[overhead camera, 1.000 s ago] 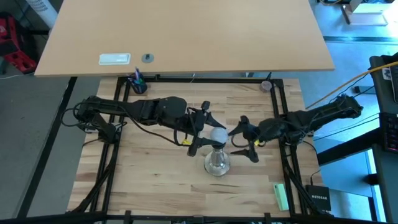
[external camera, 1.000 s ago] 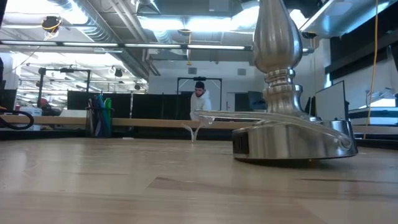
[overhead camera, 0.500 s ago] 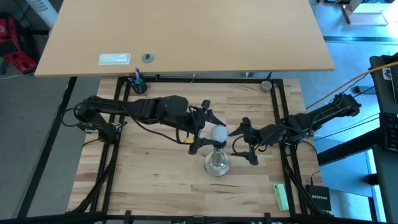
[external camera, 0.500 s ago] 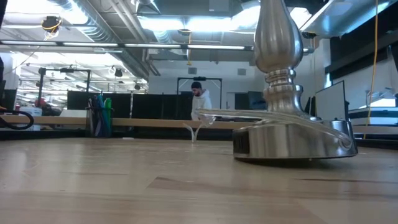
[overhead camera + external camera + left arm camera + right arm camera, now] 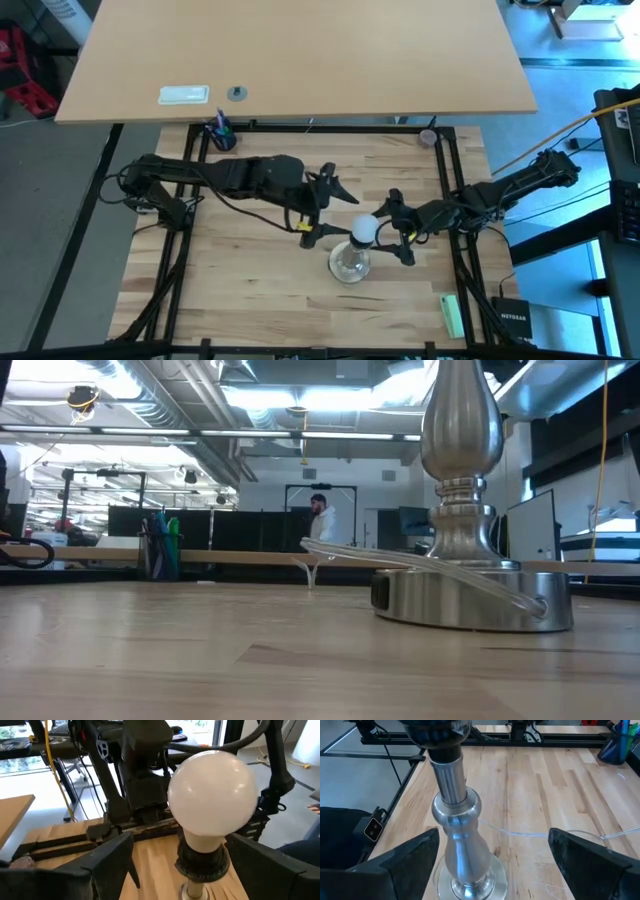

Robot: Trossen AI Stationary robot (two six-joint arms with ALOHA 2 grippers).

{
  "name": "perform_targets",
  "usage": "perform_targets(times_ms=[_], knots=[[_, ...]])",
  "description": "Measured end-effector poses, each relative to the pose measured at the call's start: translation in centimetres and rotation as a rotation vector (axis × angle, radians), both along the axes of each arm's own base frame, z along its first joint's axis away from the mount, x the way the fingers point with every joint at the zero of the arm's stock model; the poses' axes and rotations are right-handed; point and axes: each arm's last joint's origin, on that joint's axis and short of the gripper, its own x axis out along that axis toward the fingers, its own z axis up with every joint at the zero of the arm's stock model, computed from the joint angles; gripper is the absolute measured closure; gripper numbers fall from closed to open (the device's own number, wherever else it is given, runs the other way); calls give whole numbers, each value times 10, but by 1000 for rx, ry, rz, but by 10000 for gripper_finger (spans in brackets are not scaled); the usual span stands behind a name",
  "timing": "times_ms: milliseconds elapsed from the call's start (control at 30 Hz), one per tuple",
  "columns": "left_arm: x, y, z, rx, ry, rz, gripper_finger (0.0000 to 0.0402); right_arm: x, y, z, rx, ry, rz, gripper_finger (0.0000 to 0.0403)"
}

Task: Screw lightbulb
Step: Remove the light bulb from the lamp

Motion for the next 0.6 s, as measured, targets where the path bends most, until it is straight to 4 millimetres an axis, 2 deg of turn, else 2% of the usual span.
perform_targets(times_ms=[233,367,467,600], knots=[[-23,-2,3,-36,127,29,95,0,0,0,0,1,0,26],[-30,-21,-1,17,171,94,104,-1,0,0,-1,1,0,26],[-27,-39,-22,47,157,113,112,-1,0,0,0,2,0,26],[-17,-52,-67,59,107,138,125,-1,0,-1,1,11,-2,26]])
